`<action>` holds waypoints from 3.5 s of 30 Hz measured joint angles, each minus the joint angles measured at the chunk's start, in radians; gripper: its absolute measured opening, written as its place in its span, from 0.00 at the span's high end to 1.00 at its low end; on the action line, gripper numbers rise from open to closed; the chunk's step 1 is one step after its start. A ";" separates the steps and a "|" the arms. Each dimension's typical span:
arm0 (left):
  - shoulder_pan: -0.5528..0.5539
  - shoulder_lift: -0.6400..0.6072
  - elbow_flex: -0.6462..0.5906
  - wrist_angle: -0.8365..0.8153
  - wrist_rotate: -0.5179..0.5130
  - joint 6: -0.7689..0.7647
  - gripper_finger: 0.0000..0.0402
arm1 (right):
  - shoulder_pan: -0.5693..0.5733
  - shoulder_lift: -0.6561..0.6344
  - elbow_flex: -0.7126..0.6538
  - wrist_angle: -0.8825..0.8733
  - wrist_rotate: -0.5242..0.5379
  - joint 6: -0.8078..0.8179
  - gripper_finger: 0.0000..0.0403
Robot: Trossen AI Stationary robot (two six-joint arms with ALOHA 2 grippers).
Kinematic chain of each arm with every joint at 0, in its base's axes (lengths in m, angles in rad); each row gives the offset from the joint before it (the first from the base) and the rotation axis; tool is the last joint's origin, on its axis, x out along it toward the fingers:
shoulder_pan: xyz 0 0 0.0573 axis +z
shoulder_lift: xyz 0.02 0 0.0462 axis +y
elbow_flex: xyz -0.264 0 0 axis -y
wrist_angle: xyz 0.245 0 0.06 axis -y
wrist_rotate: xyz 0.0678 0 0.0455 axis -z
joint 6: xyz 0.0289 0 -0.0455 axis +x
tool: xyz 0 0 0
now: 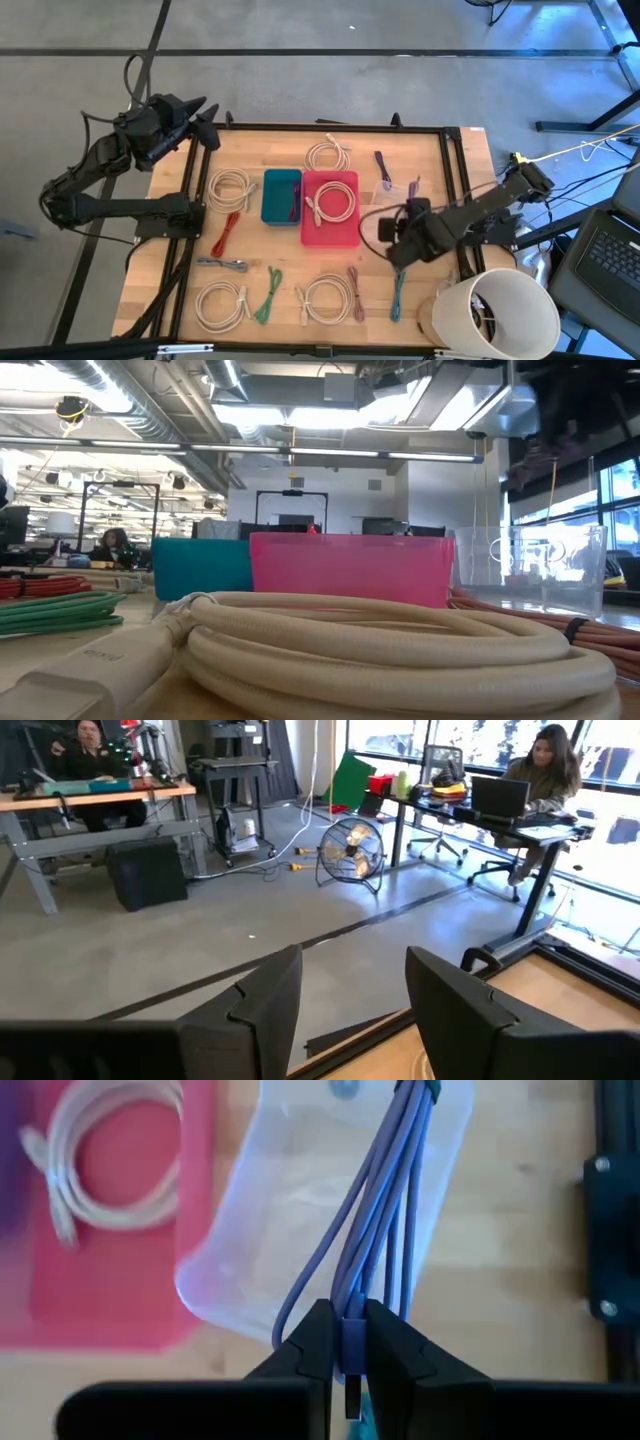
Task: Pick & Place USB Port
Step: Put the purple charger cable into the transparent bin, then put the white charger cable into the pink bin
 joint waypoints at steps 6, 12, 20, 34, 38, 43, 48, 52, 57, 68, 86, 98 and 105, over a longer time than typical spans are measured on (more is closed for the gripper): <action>0.000 0.000 0.000 0.000 0.094 0.000 0.57 | -0.121 0.001 0.007 0.152 -0.006 -0.135 0.92; 0.000 0.000 0.000 -0.001 0.109 0.031 0.57 | -0.198 0.034 0.007 0.170 -0.037 -0.240 0.92; 0.000 -0.001 0.000 -0.021 0.113 0.045 0.57 | -0.236 0.114 0.007 0.211 -0.146 -0.377 0.92; 0.000 -0.004 0.000 -0.040 0.121 0.045 0.57 | -0.320 0.166 -0.088 0.346 -0.294 -0.511 0.92; 0.000 -0.007 0.000 -0.043 0.123 0.045 0.57 | -0.326 0.149 -0.174 0.500 -0.347 -0.511 0.92; 0.000 -0.011 0.000 -0.046 0.123 0.045 0.57 | -0.332 0.142 -0.239 0.588 -0.352 -0.506 0.92; 0.000 -0.012 0.000 -0.046 0.124 0.045 0.57 | -0.334 0.141 -0.299 0.612 -0.391 -0.507 0.92; 0.000 -0.012 0.000 -0.047 0.124 0.045 0.57 | -0.333 0.141 -0.357 0.729 -0.437 -0.510 0.92; 0.000 -0.012 0.000 -0.047 0.122 0.045 0.57 | -0.338 0.141 -0.371 0.771 -0.435 -0.518 0.92; 0.000 -0.012 0.000 -0.047 0.121 0.045 0.57 | -0.358 0.141 -0.371 0.771 -0.467 -0.575 0.72; 0.000 -0.011 0.000 -0.047 0.119 0.045 0.57 | -0.343 0.140 0.110 0.091 -0.056 -0.630 0.48; 0.000 -0.011 0.000 -0.050 0.121 0.003 0.57 | -0.433 0.104 0.399 -0.075 0.103 -0.842 0.54; 0.000 -0.008 0.000 -0.059 0.149 -0.066 0.57 | -0.545 0.100 0.465 -0.078 0.105 -1.100 0.55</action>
